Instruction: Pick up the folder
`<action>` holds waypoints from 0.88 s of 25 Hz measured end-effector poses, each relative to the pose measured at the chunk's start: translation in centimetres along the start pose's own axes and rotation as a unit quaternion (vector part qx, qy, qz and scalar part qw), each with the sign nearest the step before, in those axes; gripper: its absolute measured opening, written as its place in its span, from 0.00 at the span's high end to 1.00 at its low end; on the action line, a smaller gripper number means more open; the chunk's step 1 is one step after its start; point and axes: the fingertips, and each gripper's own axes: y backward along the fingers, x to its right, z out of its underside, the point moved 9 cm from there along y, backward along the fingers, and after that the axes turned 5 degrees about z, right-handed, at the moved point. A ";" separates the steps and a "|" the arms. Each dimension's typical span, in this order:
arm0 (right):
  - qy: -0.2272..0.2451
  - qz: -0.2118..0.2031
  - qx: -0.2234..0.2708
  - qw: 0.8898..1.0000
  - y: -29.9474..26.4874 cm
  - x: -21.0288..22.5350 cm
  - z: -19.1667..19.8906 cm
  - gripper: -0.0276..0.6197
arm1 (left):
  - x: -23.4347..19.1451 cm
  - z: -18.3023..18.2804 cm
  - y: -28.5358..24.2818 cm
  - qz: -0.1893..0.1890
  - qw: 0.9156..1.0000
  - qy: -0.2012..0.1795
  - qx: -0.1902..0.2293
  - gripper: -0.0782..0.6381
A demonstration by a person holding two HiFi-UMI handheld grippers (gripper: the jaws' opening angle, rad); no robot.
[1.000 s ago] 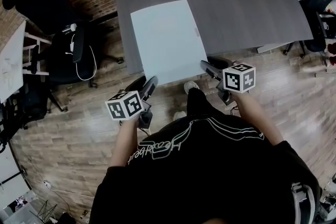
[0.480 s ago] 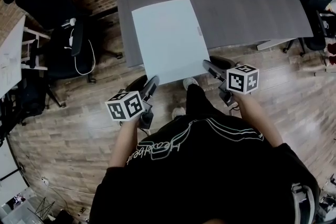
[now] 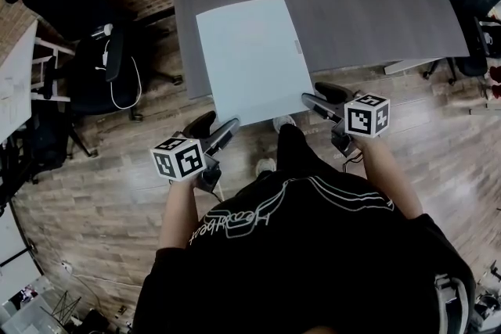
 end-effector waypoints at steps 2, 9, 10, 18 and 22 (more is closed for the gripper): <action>-0.024 -0.028 -0.001 0.999 -0.1 0.6 0.2 0.59 | -0.5 0.2 -0.1 0.015 1.000 0.012 -0.005 0.42; -0.076 -0.103 -0.032 0.991 -1.7 2.6 0.7 0.54 | -2.3 0.8 -1.5 0.069 0.996 0.054 -0.028 0.39; -0.084 -0.113 -0.038 0.989 -1.9 2.8 0.9 0.54 | -2.5 0.9 -1.7 0.074 0.995 0.061 -0.030 0.39; -0.116 -0.171 -0.068 0.976 -3.0 3.6 1.0 0.53 | -3.2 0.8 -2.4 0.099 0.991 0.075 -0.046 0.40; -0.116 -0.176 -0.071 0.975 -3.2 3.9 0.9 0.53 | -3.6 0.9 -2.7 0.102 0.989 0.095 -0.047 0.40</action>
